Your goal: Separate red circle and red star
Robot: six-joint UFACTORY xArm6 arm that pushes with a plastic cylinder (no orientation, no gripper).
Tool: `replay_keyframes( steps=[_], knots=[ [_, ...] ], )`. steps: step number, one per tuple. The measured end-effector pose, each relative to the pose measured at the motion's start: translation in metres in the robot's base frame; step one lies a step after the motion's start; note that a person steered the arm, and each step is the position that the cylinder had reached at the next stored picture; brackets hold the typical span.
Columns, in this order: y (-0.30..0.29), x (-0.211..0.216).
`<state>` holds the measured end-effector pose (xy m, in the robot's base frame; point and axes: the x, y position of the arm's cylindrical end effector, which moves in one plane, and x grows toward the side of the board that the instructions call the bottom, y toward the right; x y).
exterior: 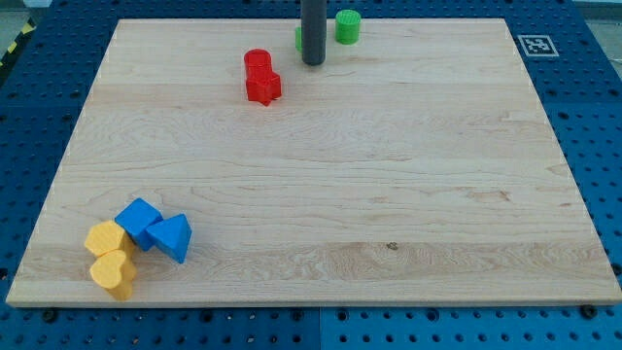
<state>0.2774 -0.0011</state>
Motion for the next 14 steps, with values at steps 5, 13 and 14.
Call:
replay_keyframes(
  steps=[5, 13, 14],
  knots=[
    [-0.084, -0.016],
    [-0.054, 0.045],
    [-0.028, 0.037]
  ],
)
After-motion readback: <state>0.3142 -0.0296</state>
